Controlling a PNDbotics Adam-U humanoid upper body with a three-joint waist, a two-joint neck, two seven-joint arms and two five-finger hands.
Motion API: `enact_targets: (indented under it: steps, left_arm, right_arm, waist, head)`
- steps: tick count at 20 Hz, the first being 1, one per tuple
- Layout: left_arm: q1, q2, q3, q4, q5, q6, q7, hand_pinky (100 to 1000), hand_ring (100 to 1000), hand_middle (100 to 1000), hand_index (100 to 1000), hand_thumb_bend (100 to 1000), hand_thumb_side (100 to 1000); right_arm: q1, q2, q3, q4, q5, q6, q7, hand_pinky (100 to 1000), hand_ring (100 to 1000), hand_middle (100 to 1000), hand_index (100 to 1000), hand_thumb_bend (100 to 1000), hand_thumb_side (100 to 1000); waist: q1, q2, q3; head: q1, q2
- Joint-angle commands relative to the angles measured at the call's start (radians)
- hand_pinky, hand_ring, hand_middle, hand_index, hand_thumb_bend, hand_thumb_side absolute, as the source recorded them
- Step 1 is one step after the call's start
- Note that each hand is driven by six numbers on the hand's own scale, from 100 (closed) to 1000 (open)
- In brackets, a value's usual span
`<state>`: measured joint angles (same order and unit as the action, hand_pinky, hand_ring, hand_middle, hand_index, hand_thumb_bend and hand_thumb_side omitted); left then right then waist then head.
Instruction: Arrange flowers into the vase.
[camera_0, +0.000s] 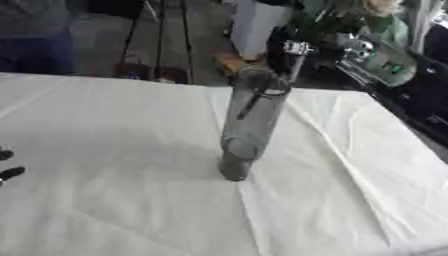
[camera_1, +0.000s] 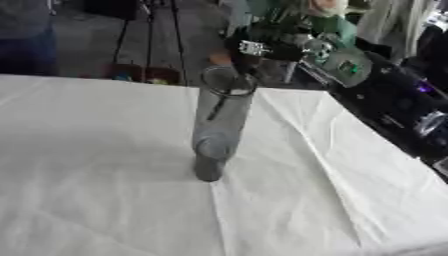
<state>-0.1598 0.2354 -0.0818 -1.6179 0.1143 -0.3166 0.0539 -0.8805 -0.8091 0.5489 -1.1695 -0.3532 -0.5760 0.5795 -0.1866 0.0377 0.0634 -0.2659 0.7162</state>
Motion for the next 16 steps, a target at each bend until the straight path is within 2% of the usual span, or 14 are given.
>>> enact_targets:
  steps: [1,5,10,14,16]
  left_arm:
    - [-0.017,0.014,-0.001,-0.012,0.004,-0.001,-0.003,710,958,663,798,945,774]
    - [-0.017,0.015,-0.001,-0.011,0.005,-0.001,-0.004,711,958,664,798,945,774]
    - [-0.016,0.015,-0.001,-0.011,0.006,-0.001,-0.005,711,958,664,798,944,774]
    - [-0.015,0.015,-0.001,-0.011,0.006,-0.001,-0.005,711,958,664,798,943,774]
    - [-0.015,0.015,-0.001,-0.011,0.006,-0.001,-0.005,712,958,665,798,943,774]
  right_arm:
    - [-0.022,-0.025,-0.008,0.003,0.015,-0.331,0.327,181,447,275,575,100,1000]
    - [-0.021,-0.025,-0.006,0.004,0.022,-0.331,0.327,176,445,251,669,100,1000]
    - [-0.022,-0.024,-0.011,0.007,0.023,-0.331,0.327,176,445,243,723,100,1000]
    - [-0.027,-0.022,-0.017,0.006,0.026,-0.331,0.327,186,459,288,734,100,1000]
    - [-0.031,-0.021,-0.021,0.006,0.032,-0.331,0.327,204,477,348,738,100,1000]
  waist:
    - [0.006,-0.007,-0.001]
    - [0.006,-0.005,-0.001]
    - [0.006,-0.005,-0.001]
    - [0.005,-0.006,-0.002]
    - [0.004,-0.006,-0.002]
  head:
    - [-0.003,-0.006]
    - [-0.003,-0.005]
    - [-0.004,-0.005]
    - [-0.003,-0.005]
    - [-0.003,-0.005]
